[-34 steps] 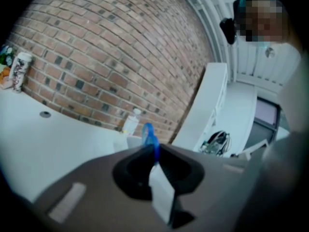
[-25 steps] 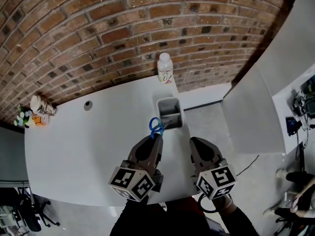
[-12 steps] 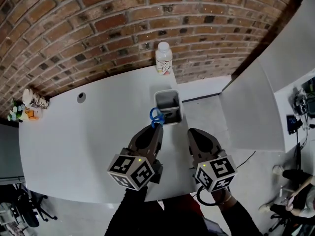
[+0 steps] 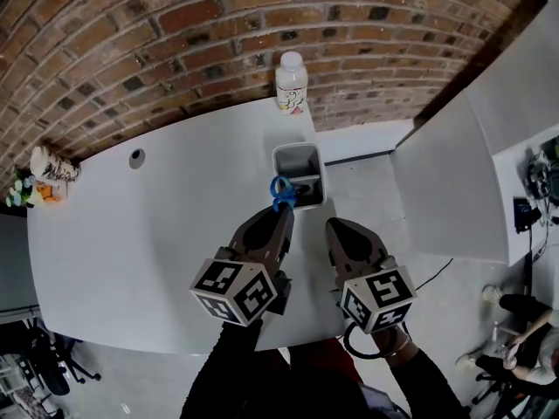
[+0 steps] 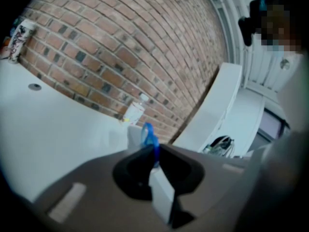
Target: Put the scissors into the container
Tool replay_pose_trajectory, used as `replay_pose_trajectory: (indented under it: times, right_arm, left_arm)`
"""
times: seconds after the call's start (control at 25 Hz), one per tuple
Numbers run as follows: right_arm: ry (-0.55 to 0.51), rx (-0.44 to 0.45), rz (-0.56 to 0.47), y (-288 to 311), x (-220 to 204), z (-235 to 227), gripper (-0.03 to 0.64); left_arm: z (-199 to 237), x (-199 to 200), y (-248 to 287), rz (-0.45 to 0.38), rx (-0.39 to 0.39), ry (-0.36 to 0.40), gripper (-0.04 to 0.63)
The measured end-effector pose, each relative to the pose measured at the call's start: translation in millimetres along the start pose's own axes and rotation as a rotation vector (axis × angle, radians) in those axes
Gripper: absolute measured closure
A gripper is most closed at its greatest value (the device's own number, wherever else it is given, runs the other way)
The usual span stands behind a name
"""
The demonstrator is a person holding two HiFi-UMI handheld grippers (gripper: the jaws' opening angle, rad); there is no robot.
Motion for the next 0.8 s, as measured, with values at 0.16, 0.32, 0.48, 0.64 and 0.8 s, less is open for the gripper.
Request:
replay_pose_trajectory:
  times: [0.16,0.32,0.48,0.64,0.8]
  right_arm:
    - [-0.003,0.004,0.009,2,-1,1,0.607]
    - [-0.011,-0.001,0.011,4,-5,0,0.607]
    - [-0.006,-0.002,0.023,5,-8,1,0.607]
    - [-0.003,-0.006,0.029,6,-11,3,0.607]
    - [0.002,-0.013,0.037,5,-12,3,0.607]
  left_arm:
    - [3,-3,1,0.007,0.004,-0.004,0.565]
    - [6,-4,-1,0.008,0.015,-0.008,0.563]
    - [12,-4,-2,0.013,0.031,-0.017,0.563]
    - [17,-4,-4,0.02,0.057,-0.013,0.563]
    - [24,-5,-7,0.029,0.089,-0.016,0.563]
Point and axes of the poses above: the fingertips, and each gripper's own axes: y forward along the fingers, z to its left, x out of its top, the point moved 10 cm from there along -y, backward along the fingers, and after that the axes turned 14 degrees about -x, right-handed, at the moved point
